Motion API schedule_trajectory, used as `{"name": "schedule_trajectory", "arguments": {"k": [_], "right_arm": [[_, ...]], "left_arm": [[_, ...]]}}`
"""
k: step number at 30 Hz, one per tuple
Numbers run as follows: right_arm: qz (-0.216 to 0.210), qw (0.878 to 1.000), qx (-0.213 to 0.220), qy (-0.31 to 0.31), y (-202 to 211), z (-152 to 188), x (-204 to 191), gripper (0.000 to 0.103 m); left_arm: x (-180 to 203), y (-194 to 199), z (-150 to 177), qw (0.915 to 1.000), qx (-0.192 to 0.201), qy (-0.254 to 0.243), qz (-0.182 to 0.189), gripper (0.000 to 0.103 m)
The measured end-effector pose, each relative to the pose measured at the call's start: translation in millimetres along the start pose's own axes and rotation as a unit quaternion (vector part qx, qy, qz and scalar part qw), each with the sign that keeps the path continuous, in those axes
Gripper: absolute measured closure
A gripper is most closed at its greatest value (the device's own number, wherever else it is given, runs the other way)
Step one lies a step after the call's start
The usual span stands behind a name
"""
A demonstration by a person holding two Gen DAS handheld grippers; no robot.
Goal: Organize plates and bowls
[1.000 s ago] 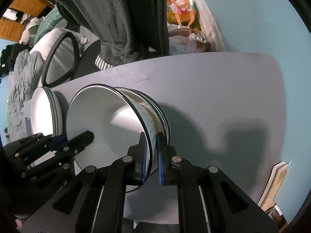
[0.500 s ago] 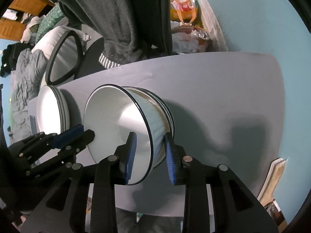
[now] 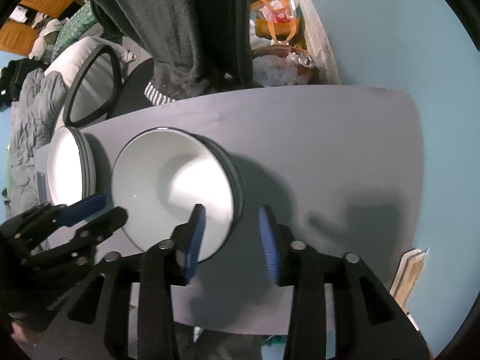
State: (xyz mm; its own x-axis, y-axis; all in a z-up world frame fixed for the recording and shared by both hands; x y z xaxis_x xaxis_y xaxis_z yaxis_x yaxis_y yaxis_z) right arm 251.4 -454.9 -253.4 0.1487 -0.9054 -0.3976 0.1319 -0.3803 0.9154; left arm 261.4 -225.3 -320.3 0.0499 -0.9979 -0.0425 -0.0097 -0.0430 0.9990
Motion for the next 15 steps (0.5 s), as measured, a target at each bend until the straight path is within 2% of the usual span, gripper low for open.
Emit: {"name": "schedule_trajectory", "arguments": {"k": [2, 7, 13, 14, 15], "right_arm": [[-0.007, 1.000, 0.004, 0.005, -0.8, -2.0, 3.6, 0.054], [-0.018, 1.000, 0.003, 0.021, -9.5, -7.4, 11.4, 0.054], [-0.044, 0.998, -0.014, 0.033, -26.8, -13.0, 13.8, 0.054], [-0.048, 0.998, -0.019, 0.034, -31.4, -14.1, 14.1, 0.054], [-0.053, 0.998, -0.023, 0.035, -34.2, -14.3, 14.2, 0.054]], "left_arm": [[-5.1, 1.7, 0.9, 0.9999, 0.001, 0.014, 0.000, 0.053], [-15.8, -7.8, 2.6, 0.9991, -0.011, 0.040, 0.004, 0.050], [-20.4, -31.9, 3.1, 0.9960, -0.038, 0.076, 0.029, 0.045], [-15.3, -34.2, 3.9, 0.9947, -0.047, 0.070, 0.059, 0.045], [-14.3, -37.0, 4.0, 0.9942, -0.050, 0.073, 0.061, 0.045]]}}
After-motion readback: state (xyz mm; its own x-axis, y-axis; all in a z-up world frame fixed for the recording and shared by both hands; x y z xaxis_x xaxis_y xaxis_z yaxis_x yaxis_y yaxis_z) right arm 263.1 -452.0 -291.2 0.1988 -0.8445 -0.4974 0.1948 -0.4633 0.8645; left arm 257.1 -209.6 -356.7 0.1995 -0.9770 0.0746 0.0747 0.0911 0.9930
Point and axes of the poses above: each gripper's, at about its wrist camera, not at the fingertips, and y roughly against the way its jaws point, x to its right, z to its underside, the point moved 9 cm from there along -y, roughly the way its jaws point, and after that the axes turned 11 degrees about -z, right-handed, at the moved point
